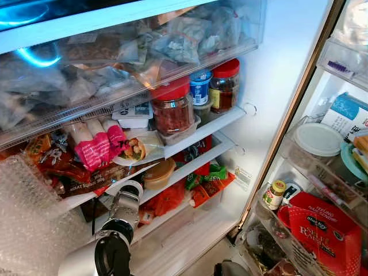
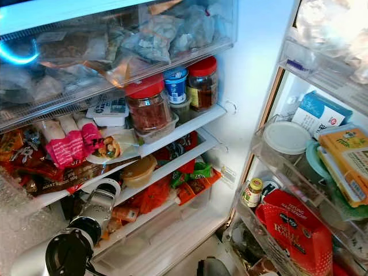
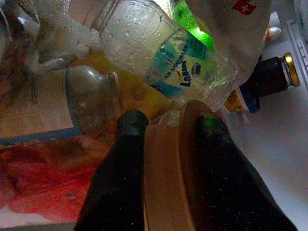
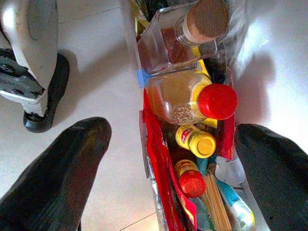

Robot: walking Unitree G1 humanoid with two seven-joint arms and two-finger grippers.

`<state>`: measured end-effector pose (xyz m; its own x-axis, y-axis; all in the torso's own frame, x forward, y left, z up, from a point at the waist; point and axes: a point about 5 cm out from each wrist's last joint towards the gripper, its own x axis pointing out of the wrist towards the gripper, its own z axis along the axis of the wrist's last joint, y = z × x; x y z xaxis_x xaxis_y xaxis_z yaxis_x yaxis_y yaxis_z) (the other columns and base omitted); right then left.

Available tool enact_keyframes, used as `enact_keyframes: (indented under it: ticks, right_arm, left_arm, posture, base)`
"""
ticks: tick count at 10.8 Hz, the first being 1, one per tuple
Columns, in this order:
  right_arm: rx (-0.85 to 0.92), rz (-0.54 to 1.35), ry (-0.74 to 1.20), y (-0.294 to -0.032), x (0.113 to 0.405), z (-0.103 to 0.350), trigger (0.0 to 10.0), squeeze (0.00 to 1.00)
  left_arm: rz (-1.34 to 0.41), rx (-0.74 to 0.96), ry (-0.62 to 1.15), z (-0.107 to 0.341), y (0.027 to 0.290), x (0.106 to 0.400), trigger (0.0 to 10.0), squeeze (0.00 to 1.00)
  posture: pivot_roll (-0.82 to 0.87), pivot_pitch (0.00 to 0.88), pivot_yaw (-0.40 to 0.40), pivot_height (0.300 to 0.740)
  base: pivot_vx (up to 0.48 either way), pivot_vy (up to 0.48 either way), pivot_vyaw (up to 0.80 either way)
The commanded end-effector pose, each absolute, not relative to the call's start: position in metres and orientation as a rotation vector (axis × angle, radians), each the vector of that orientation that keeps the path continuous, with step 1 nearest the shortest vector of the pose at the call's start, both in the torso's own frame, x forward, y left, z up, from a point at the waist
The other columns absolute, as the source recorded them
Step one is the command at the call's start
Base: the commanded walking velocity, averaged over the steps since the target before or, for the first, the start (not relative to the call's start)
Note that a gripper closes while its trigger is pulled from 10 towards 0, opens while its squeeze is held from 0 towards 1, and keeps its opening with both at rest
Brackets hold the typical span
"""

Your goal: Restocking fridge

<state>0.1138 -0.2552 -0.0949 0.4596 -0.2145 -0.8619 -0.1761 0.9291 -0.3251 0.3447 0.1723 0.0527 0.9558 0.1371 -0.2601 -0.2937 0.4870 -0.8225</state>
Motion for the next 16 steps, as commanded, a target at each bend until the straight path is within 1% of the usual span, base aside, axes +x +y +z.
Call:
enact_keyframes:
  ticks: [1, 5, 7, 10, 11, 16]
  right_arm:
    - [-0.388, -0.033, 1.099, -0.256, 0.113, -0.095, 10.0, 0.00]
    - [-0.382, -0.035, 1.099, -0.255, 0.113, -0.095, 10.0, 0.00]
    - [-0.379, -0.035, 1.100, -0.254, 0.113, -0.096, 10.0, 0.00]
    - [-0.379, -0.029, 1.105, -0.253, 0.112, -0.096, 10.0, 0.00]
    - [-0.380, -0.029, 1.107, -0.253, 0.112, -0.096, 10.0, 0.00]
    - [-0.383, -0.030, 1.113, -0.252, 0.110, -0.097, 10.0, 0.00]
  left_arm:
    - [0.266, -1.026, 0.155, 0.056, 0.176, 0.347, 10.0, 1.00]
    - [0.180, -1.042, 0.139, 0.055, 0.173, 0.345, 10.0, 1.00]
    - [0.159, -1.051, 0.118, 0.055, 0.177, 0.343, 10.0, 1.00]
    - [0.163, -1.013, 0.135, 0.050, 0.189, 0.338, 10.0, 1.00]
    - [0.157, -1.016, 0.163, 0.047, 0.192, 0.335, 10.0, 0.00]
    - [0.041, -0.984, 0.277, 0.040, 0.199, 0.325, 10.0, 0.00]
  posture:
    - [-0.31, 0.000, 0.042, 0.653]
    - [-0.31, 0.000, 0.047, 0.653]
    - [-0.30, 0.000, 0.058, 0.653]
    - [-0.29, 0.000, 0.061, 0.653]
    - [-0.29, 0.000, 0.067, 0.653]
    - [-0.29, 0.000, 0.091, 0.653]
  base:
    - [0.000, 0.000, 0.00]
    - [0.000, 0.000, 0.00]
    - [0.000, 0.000, 0.00]
    - [0.000, 0.000, 0.00]
    - [0.000, 0.000, 0.00]
    - [0.000, 0.000, 0.00]
